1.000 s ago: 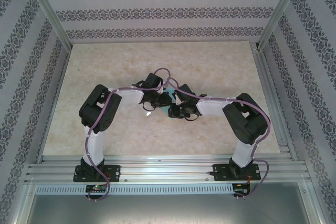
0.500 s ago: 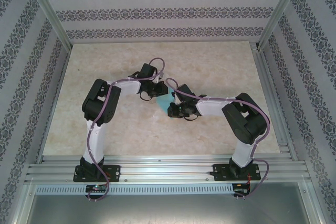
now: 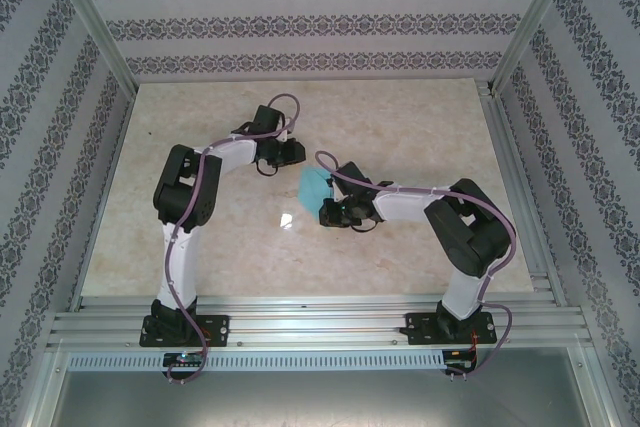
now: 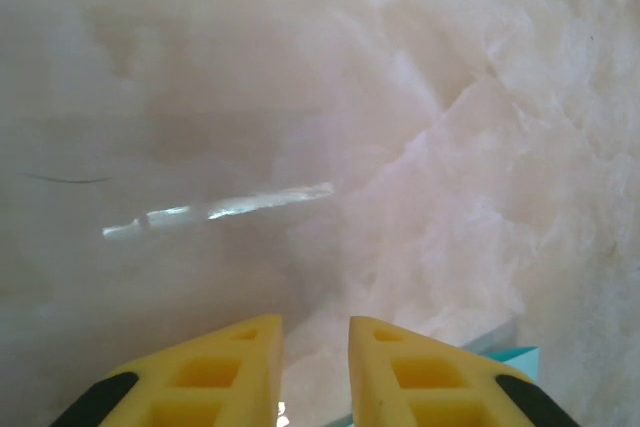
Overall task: Fold a paper plane with a square sheet of paper (fold left side to right side)
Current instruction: Fourth fold the wing at the center of the table, then turn over the paper at the center of the table.
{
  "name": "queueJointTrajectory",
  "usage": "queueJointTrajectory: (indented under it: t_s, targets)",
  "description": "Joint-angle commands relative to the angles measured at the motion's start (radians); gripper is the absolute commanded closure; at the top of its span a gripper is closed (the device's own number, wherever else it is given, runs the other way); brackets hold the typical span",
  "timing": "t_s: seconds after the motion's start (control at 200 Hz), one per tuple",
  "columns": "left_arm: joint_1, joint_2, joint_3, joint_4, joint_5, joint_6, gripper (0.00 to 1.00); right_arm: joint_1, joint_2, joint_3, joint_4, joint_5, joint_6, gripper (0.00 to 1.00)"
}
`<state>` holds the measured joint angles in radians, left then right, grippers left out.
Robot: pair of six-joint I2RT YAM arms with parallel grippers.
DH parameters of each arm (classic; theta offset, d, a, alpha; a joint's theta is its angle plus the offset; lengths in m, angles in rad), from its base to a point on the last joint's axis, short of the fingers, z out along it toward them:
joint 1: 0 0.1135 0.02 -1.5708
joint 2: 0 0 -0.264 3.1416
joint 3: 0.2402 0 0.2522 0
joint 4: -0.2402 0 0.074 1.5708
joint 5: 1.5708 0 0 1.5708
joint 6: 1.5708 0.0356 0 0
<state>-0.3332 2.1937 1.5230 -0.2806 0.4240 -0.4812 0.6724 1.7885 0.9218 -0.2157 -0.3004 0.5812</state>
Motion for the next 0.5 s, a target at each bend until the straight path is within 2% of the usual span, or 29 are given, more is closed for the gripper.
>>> queueJointTrajectory:
  t_s: [0.0,0.13,0.245,0.495]
  targets:
    - [0.049,-0.135,-0.01,-0.04,-0.019,0.044,0.72,0.013,-0.018,0.025,-0.205,0.024,-0.019,0.82]
    - [0.059,-0.282,-0.125,-0.017,-0.001,0.037,0.65,-0.001,-0.097,0.108,-0.253,0.068,-0.056,0.72]
    - [0.059,-0.437,-0.302,0.061,0.019,-0.015,0.6,-0.057,-0.133,0.157,-0.253,0.079,-0.104,0.6]
    - [0.059,-0.722,-0.669,0.215,0.038,-0.167,0.47,-0.165,0.006,0.285,-0.193,-0.035,-0.203,0.53]
